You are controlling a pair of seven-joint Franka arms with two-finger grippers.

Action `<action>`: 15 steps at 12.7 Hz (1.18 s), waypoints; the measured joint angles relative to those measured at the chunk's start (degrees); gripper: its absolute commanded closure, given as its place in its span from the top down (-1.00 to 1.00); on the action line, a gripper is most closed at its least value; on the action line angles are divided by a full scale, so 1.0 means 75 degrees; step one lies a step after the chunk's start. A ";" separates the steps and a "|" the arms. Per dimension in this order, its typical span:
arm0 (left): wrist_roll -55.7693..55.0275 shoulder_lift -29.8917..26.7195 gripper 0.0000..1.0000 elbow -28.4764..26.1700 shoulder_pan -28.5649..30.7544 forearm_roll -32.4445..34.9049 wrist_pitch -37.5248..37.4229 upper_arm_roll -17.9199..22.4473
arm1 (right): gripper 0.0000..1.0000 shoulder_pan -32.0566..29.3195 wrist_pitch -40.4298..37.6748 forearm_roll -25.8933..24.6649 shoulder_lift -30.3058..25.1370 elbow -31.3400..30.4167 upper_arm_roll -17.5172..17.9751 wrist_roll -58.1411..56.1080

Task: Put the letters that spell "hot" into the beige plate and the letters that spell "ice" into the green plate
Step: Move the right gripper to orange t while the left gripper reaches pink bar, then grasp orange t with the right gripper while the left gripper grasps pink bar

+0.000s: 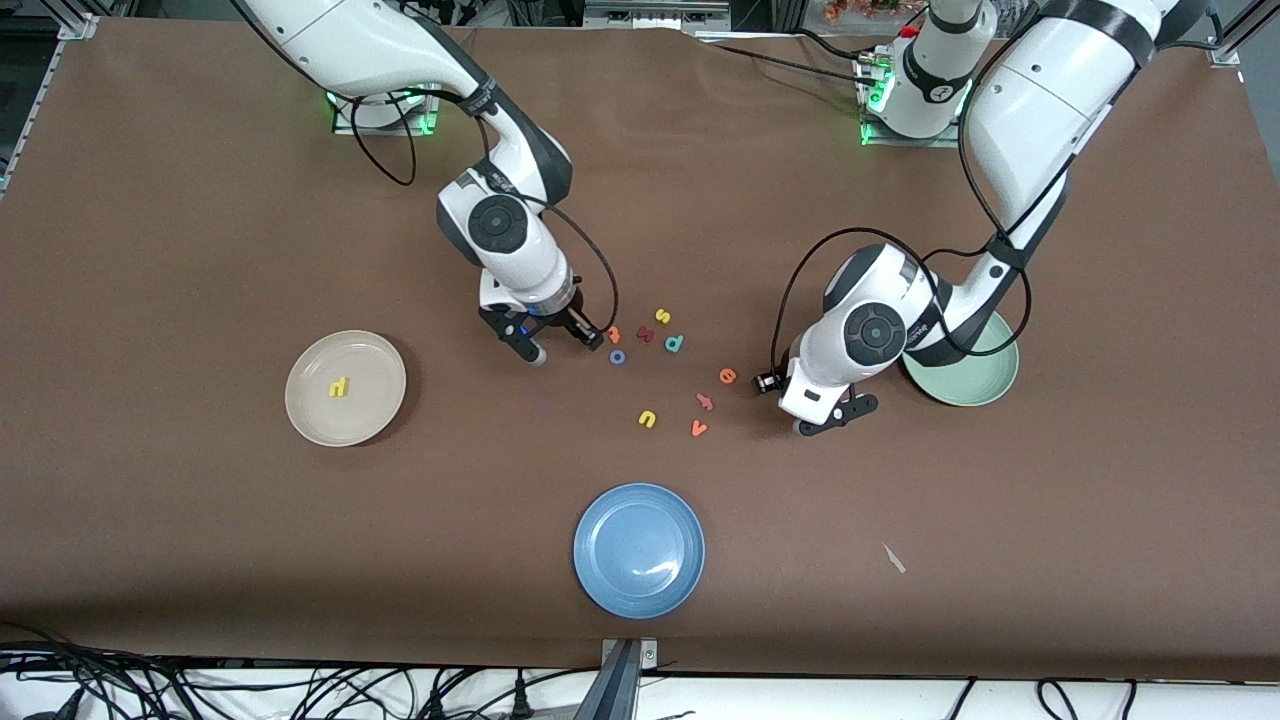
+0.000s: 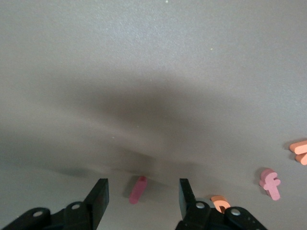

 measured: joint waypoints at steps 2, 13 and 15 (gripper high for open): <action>-0.0007 0.0045 0.32 0.0000 -0.0001 0.0194 0.0000 0.0008 | 0.39 0.0178 0.0000 -0.0053 0.0014 0.0016 0.0001 0.0234; -0.1039 0.0243 0.08 -0.0036 -0.0169 0.0579 0.0002 0.0008 | 0.49 0.0752 0.0001 -0.1920 0.0800 0.0527 -0.0055 -0.0711; -0.1243 0.0243 -0.04 -0.0037 -0.0236 0.0579 0.0000 0.0008 | 0.49 0.0753 0.0001 -0.1958 0.0803 0.0531 -0.0055 -0.0921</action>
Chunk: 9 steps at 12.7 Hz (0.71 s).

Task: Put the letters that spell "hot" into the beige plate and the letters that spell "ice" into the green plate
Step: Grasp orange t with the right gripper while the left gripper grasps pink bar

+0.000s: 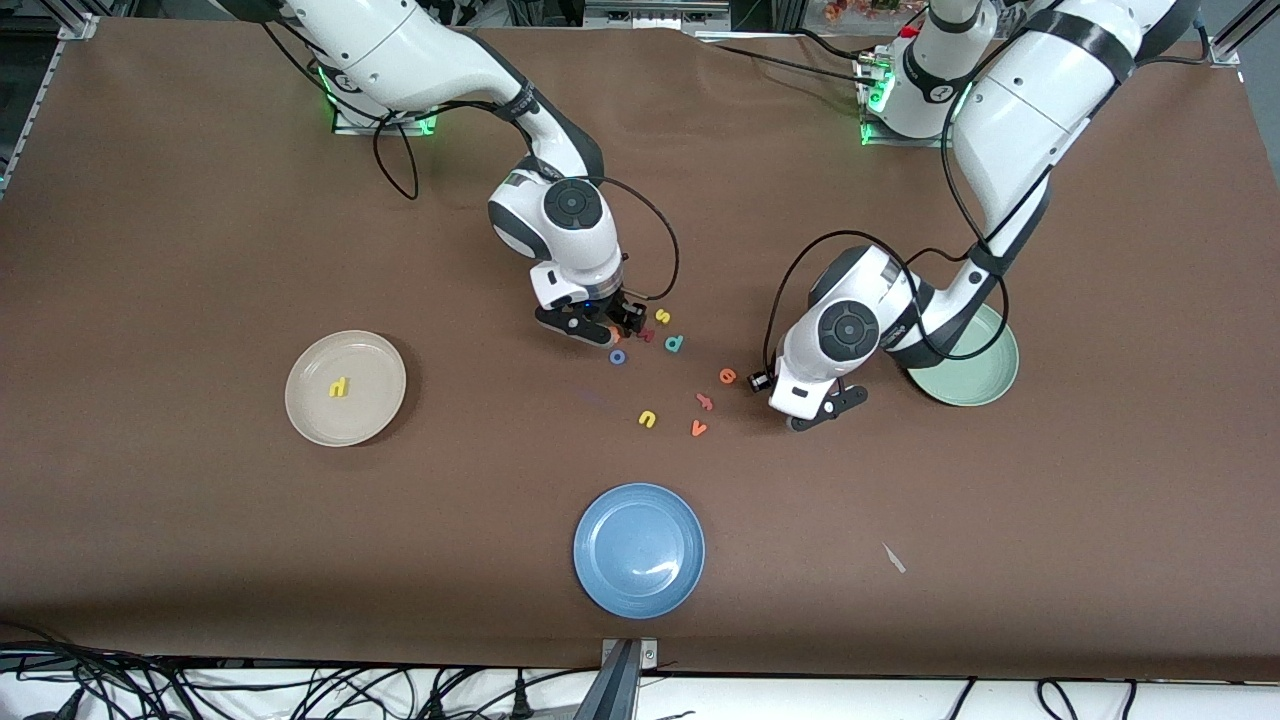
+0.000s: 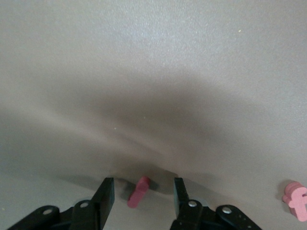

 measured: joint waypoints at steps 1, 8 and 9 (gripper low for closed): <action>-0.0072 0.0000 -0.04 0.0000 -0.0002 0.0000 -0.0001 0.0001 | 0.49 0.0003 0.0000 -0.0058 0.0011 0.0000 0.0000 -0.0045; -0.0140 -0.0001 -0.61 0.0003 -0.0001 0.0000 -0.0004 0.0018 | -0.15 0.0024 0.0038 -0.0516 0.0159 0.0029 0.0013 -0.0208; -0.0143 -0.0001 -0.79 0.0005 -0.0001 0.0000 -0.0004 0.0018 | -0.27 0.0026 0.0055 -0.0516 0.0159 0.0062 0.0025 -0.0208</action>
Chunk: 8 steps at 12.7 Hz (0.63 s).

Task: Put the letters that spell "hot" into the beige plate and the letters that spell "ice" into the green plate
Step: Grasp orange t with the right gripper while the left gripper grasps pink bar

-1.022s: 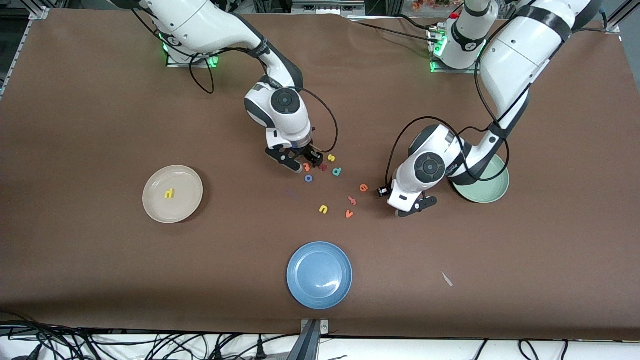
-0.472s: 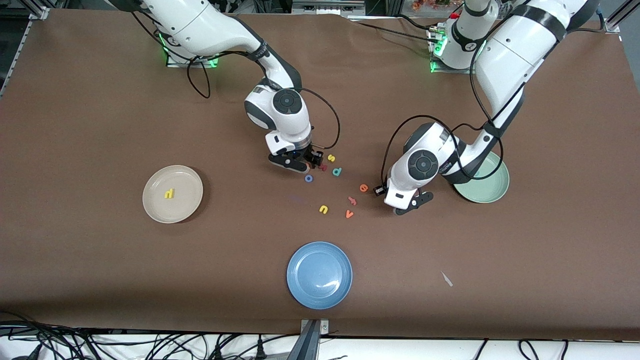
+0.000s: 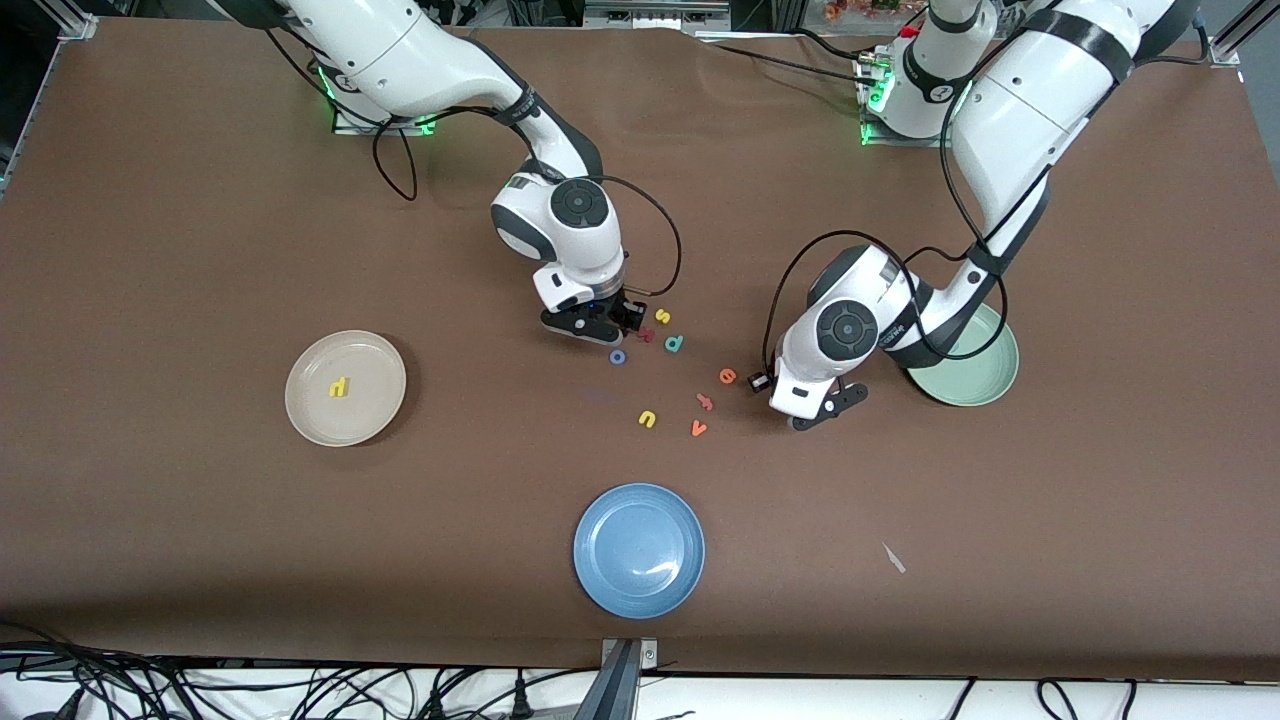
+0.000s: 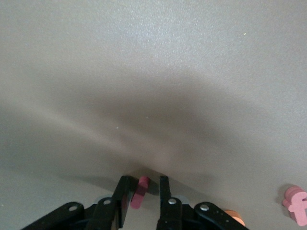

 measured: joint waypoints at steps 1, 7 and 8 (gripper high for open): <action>-0.0001 0.0000 -0.96 0.0003 0.0000 0.0000 0.0000 -0.0002 | -0.28 0.0002 -0.0001 0.0000 0.0001 0.0007 0.0001 0.0000; 0.0001 -0.0069 -1.00 0.0100 0.0099 0.0001 -0.0408 -0.0003 | -0.81 0.0003 0.0007 0.0000 -0.0021 0.0035 0.0006 -0.0001; 0.0062 -0.0177 -1.00 0.0148 0.0174 0.0001 -0.0669 -0.0008 | -0.89 0.0003 0.0007 0.0000 -0.0022 0.0037 0.0002 -0.0001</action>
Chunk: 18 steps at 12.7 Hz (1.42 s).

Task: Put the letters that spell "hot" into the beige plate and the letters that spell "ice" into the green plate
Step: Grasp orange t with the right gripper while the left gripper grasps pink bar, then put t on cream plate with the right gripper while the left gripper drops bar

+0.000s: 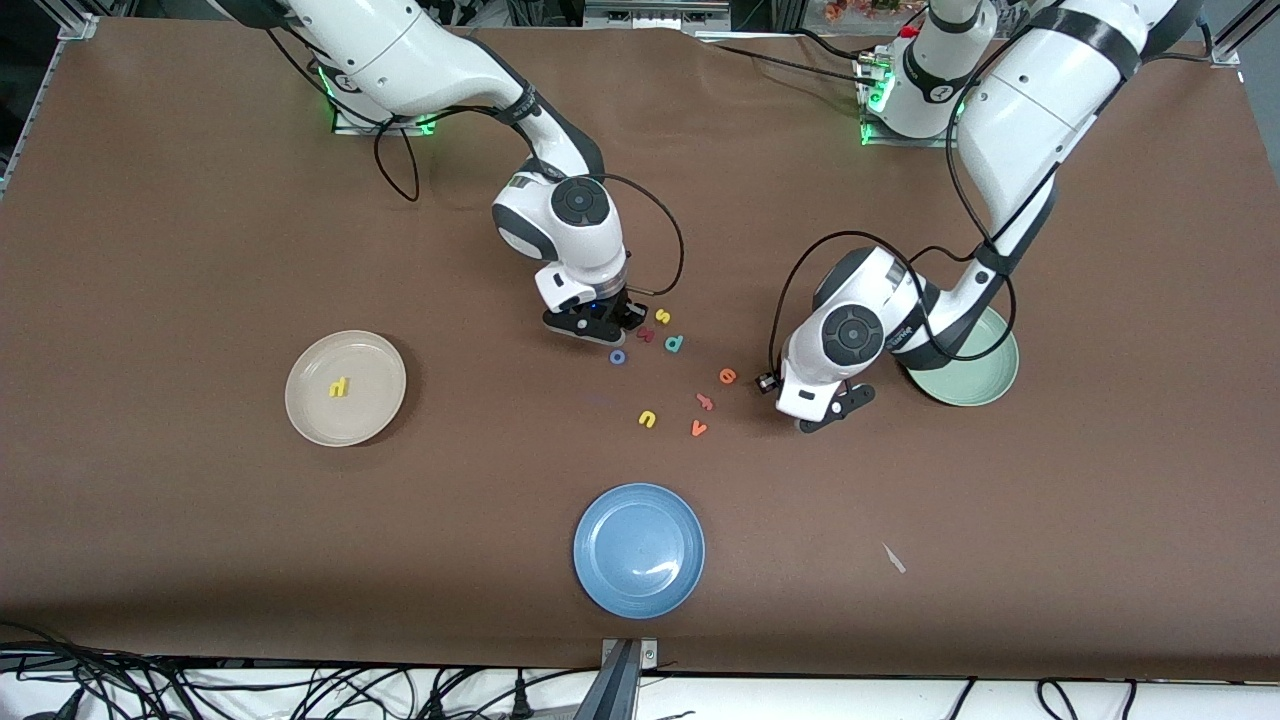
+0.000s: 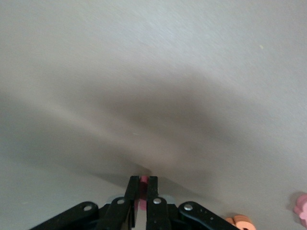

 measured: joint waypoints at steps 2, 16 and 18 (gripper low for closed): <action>0.0534 -0.0319 -1.00 0.0070 0.0315 -0.0020 -0.0731 -0.0095 | -0.96 -0.0001 0.0001 0.0000 0.0001 0.0002 0.0000 0.0000; 0.6097 -0.1094 -0.85 -0.0813 0.3457 -0.0360 -0.2897 -0.0414 | -0.96 -0.2707 -0.0142 0.0000 -0.2276 -0.2333 0.0593 -0.2325; 0.6115 -0.1059 0.18 -0.0970 0.3483 -0.0360 -0.2671 -0.0416 | -0.96 -0.3318 -0.0370 0.0000 -0.2648 -0.2747 0.0607 -0.3175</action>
